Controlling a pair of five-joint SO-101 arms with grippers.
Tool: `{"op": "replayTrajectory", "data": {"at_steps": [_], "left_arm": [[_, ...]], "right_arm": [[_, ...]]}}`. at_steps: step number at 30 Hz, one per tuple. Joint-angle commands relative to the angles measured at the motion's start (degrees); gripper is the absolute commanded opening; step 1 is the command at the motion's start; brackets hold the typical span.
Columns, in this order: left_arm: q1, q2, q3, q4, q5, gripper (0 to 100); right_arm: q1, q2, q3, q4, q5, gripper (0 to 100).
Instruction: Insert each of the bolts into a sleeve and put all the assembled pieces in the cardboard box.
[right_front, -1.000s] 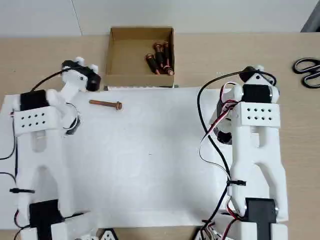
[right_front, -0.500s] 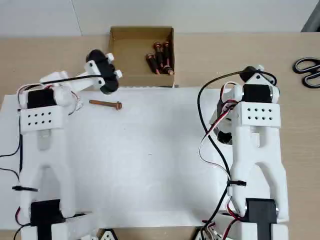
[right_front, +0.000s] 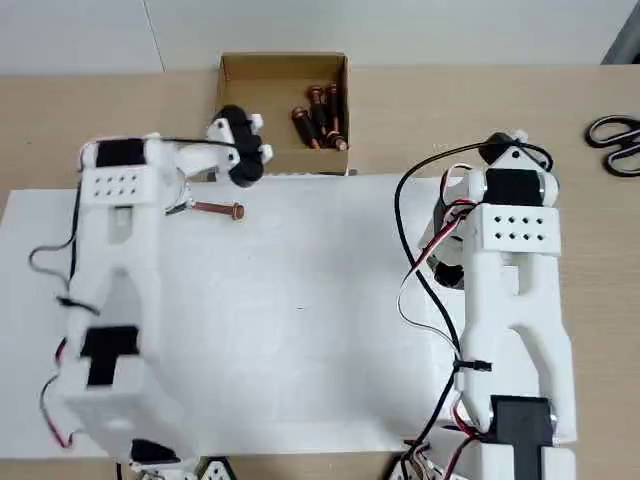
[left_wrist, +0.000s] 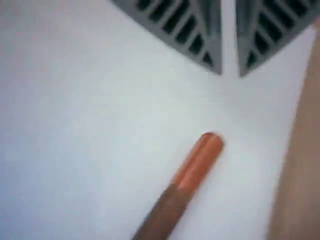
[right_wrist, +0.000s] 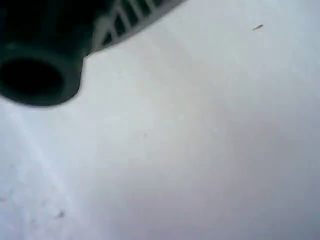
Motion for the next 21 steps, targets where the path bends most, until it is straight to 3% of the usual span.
{"op": "replayTrajectory", "data": {"at_steps": [1, 4, 7, 21], "left_arm": [[0.6, 6.7, -16.2, 10.9, -0.4, 1], [1.0, 13.8, -29.7, 19.9, -0.4, 1], [1.0, 19.0, -36.2, 20.4, -0.7, 1], [4.1, 27.3, -37.3, 19.9, -4.5, 7]], "right_arm": [[0.4, -2.5, -0.4, 0.3, 0.0, 0.3], [0.4, -2.5, -0.4, 0.3, 0.0, 0.3], [0.4, -2.5, -0.4, 0.3, 0.0, 0.3], [0.4, -2.1, -0.3, 0.2, 0.0, 0.3]]}}
